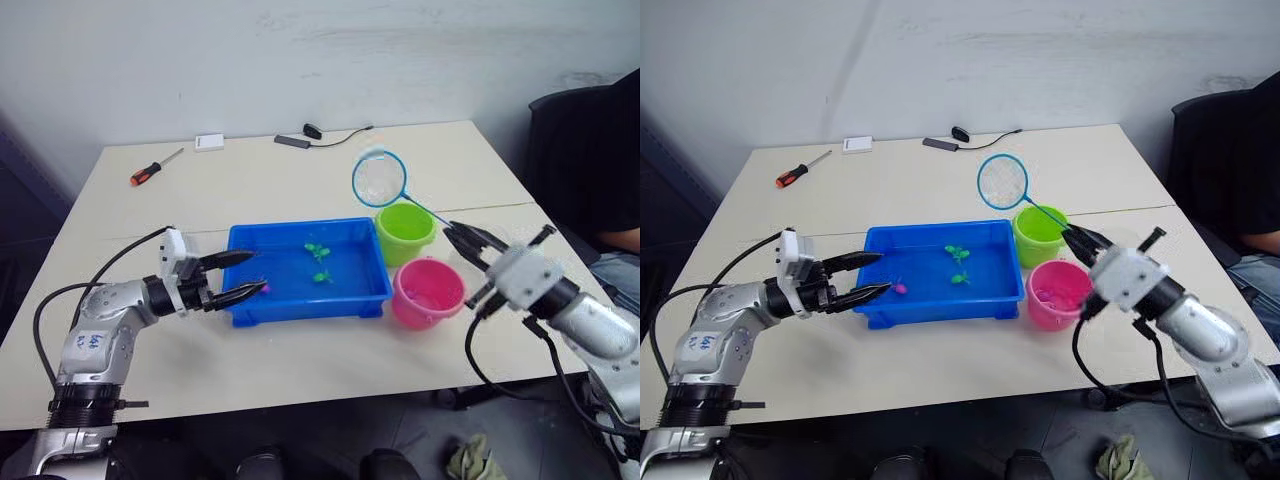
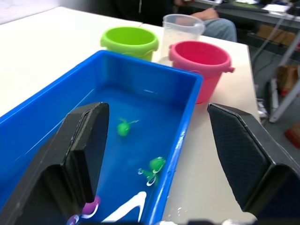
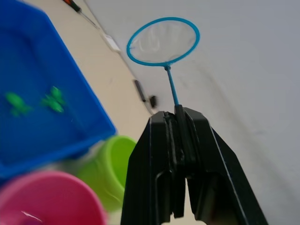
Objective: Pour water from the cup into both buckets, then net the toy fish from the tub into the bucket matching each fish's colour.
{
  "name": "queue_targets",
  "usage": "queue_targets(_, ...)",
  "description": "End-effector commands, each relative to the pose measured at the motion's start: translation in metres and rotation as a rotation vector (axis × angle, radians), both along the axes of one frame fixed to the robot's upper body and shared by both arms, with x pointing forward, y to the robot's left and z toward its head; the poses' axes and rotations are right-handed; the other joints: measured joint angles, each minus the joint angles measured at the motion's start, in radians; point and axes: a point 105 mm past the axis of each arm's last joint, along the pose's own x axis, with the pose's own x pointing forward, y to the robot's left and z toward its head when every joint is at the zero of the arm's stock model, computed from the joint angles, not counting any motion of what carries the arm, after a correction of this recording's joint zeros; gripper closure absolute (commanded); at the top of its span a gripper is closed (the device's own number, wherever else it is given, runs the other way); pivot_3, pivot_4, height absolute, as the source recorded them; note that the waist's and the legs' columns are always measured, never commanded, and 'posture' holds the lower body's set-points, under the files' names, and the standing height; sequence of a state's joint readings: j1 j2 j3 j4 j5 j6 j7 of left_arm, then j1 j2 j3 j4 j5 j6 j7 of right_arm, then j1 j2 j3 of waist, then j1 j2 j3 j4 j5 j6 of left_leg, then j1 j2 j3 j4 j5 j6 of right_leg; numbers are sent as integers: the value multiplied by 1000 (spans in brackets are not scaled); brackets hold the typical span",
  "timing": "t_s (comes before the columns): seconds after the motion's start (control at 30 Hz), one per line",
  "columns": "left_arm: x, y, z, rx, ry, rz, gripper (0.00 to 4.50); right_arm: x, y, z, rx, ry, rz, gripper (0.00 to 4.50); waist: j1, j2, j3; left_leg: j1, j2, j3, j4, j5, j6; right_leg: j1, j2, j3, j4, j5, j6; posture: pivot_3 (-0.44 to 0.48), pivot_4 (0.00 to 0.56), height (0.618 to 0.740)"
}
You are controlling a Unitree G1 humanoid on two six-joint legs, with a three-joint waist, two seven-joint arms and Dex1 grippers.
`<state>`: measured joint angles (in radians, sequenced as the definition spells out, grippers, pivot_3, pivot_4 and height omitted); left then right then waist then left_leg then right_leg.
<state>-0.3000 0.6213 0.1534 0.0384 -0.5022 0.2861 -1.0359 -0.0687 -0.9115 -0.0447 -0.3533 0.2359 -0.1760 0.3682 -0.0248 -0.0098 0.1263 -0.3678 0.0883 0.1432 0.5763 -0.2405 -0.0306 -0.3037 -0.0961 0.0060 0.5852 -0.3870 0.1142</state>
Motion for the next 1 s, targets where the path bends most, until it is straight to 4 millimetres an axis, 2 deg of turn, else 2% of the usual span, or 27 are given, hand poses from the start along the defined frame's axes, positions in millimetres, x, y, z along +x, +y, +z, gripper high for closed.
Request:
queue_targets(0.03,-3,10,10,13,-17,68,829,9,14,17,195,187,56,4500,0,1,-1,0,0,0,0,0,0,0,-1,0,0,0,0,0,150,733)
queue_targets(0.13,-7,19,8,26,16,125,829,17,25,10,285,425,106,4500,-1,1,-1,0,1,1,0,-1,1,0,-1,0,-1,-1,-1,0,150,733)
queue_targets(0.27,-11,31,6,45,47,203,829,19,38,-2,251,617,154,4500,-1,2,-3,0,1,0,0,-1,1,-1,-3,0,0,-2,-4,0,150,733)
queue_targets(0.33,-14,38,5,58,74,248,829,18,44,-8,236,789,166,4500,-4,4,-4,-1,4,1,0,-4,3,-2,-6,0,-1,-4,-7,0,150,733)
queue_targets(0.43,-20,48,1,86,120,310,829,17,52,-8,237,936,186,4500,-4,5,-4,0,5,1,-1,-4,4,-3,-6,0,0,-5,-9,0,150,733)
queue_targets(0.57,-27,58,-1,103,182,357,829,24,59,-8,230,1003,160,4500,-4,5,-4,-1,6,0,-2,-6,3,-5,-8,-1,-1,-8,-17,0,150,733)
queue_targets(0.77,-35,67,-3,119,243,390,829,34,78,-13,194,1032,146,4500,-5,6,-5,-1,4,2,-2,-9,1,-7,-10,-2,-2,-8,-20,0,150,733)
queue_targets(1.0,-37,73,-5,131,275,420,829,44,99,-36,67,1051,92,4500,-7,5,-5,-2,4,3,-2,-10,0,-13,-11,-3,0,-6,-20,0,150,733)
